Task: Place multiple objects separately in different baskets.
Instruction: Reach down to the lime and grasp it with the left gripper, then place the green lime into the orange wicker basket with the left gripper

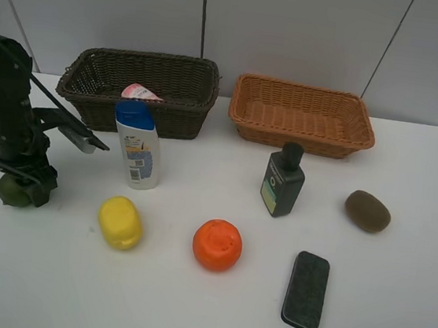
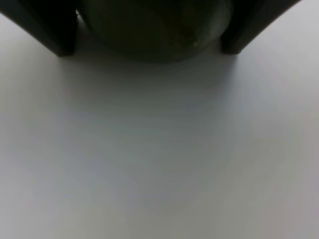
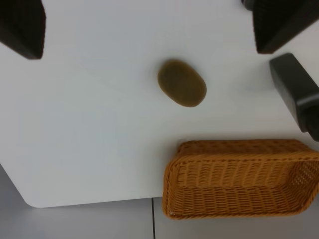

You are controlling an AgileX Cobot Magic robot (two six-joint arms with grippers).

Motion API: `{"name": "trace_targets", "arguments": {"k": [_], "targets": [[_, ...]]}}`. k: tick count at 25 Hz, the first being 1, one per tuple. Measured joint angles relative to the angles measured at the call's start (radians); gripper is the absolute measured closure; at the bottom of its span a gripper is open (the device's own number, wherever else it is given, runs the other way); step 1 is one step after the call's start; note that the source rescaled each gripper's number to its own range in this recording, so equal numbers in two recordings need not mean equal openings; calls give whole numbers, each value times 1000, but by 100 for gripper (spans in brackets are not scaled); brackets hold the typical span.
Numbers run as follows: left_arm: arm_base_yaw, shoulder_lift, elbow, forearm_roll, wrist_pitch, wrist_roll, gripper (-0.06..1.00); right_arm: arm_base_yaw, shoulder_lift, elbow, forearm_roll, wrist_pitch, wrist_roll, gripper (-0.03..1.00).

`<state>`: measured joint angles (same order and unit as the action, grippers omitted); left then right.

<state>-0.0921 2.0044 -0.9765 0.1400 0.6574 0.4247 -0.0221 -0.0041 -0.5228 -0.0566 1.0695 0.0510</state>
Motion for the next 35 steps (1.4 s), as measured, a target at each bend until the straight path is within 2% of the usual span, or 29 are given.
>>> {"name": "trace_targets", "arguments": {"k": [8,11,13,17,19,23,26,29,35], "targets": [[0,19,-46,16,86,-121,34,0,0,0,0,0,0,-1],[0,25,-108,-2,127,-178,34,0,0,0,0,0,0,-1],[0,24,-163,-31,194,-205,34,0,0,0,0,0,0,-1],[0,-9,-296,-154,375,-247,34,0,0,0,0,0,0,-1],[0,-40,-390,-247,455,-256,34,0,0,0,0,0,0,-1],[-5,-68,-583,-421,534,-267,34,0,0,0,0,0,0,-1],[-40,-59,-719,-484,536,-274,34,0,0,0,0,0,0,-1],[-112,-19,-859,-542,519,-282,34,0,0,0,0,0,0,-1],[-303,168,-1141,-579,385,-339,34,0,0,0,0,0,0,-1]]}}
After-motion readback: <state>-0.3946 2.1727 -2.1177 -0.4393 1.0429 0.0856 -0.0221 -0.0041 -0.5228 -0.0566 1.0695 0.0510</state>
